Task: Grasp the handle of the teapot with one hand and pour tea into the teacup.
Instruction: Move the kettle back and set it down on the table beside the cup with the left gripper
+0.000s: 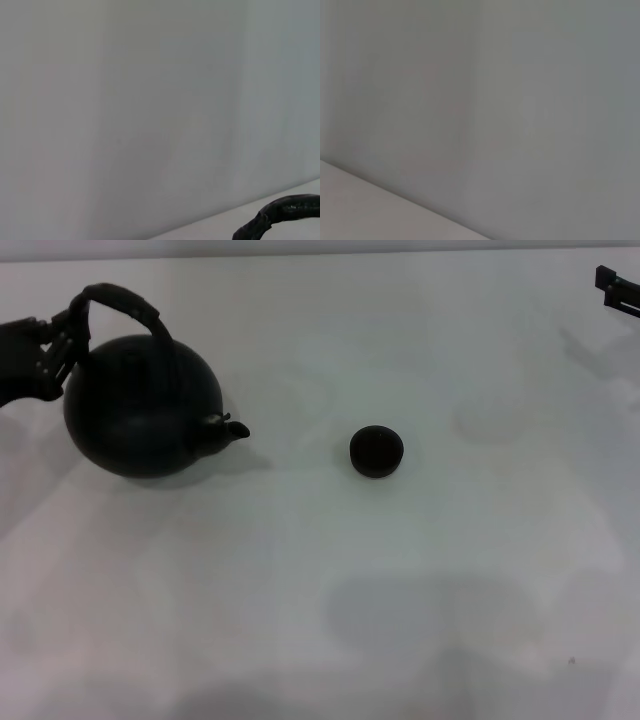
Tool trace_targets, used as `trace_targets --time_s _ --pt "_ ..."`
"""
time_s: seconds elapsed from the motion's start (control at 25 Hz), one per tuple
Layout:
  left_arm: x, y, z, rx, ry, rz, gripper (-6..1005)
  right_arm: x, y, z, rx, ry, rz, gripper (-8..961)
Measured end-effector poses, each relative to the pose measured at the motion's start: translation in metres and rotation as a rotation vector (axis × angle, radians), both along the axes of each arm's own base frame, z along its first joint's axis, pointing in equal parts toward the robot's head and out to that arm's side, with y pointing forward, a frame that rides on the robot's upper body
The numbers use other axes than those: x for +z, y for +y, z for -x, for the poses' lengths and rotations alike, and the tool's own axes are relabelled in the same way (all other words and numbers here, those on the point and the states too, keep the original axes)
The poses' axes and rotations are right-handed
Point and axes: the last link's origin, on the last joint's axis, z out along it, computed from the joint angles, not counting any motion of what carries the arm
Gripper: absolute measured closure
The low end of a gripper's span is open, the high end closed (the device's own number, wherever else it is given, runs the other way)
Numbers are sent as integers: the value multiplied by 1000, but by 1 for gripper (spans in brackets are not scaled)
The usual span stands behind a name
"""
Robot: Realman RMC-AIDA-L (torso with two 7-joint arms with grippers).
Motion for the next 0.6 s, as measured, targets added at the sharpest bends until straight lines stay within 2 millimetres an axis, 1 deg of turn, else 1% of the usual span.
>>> trace_targets --time_s 0.2,0.6 --pt "0 -2 9 37 -8 -8 893 -2 -1 0 -1 9 8 107" --pt "-1 1 16 89 -6 -21 893 -5 -1 2 4 12 16 108"
